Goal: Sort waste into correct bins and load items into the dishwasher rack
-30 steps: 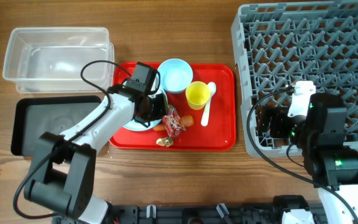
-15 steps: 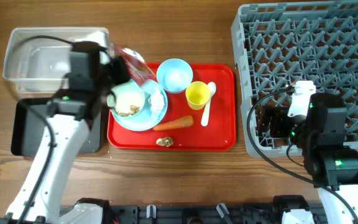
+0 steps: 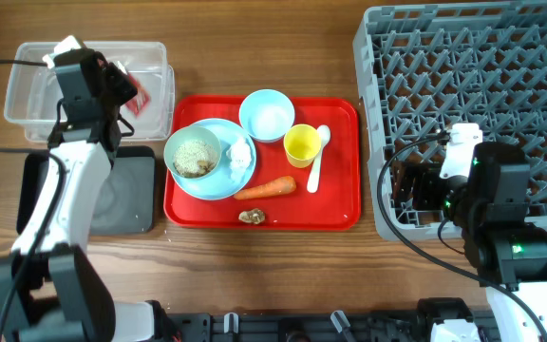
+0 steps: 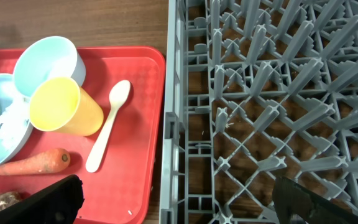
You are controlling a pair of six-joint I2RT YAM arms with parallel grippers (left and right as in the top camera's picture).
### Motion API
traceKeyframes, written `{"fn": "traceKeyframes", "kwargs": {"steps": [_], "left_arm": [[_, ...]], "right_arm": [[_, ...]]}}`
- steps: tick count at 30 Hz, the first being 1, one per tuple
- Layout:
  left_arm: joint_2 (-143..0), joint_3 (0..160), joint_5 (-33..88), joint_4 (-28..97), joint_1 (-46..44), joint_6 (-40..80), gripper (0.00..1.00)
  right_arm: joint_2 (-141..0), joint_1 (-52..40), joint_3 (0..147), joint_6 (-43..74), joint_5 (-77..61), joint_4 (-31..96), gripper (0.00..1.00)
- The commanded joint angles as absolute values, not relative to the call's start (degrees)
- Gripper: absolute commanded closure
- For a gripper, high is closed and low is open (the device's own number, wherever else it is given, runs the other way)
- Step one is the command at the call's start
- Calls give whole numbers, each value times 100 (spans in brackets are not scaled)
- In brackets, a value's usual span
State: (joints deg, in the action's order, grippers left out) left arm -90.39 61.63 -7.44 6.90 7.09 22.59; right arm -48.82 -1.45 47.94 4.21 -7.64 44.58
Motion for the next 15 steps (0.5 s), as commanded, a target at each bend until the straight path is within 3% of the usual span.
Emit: {"fn": "traceKeyframes", "kwargs": {"steps": [1, 4, 9, 15], "left_arm": [[-9179, 6213, -862, 486, 801, 2228, 56], [-8910, 6239, -550, 548, 760, 2228, 45], [-8418, 6237, 963, 1627, 281, 2231, 43], [-8506, 6163, 1216, 3218, -770, 2154, 41]], "right_arm": [[-4897, -143, 4928, 342, -687, 4447, 0], [-4897, -143, 4928, 342, -687, 4445, 0], [-4897, -143, 4928, 342, -687, 4440, 0], [-4897, -143, 4928, 342, -687, 4438, 0]]}}
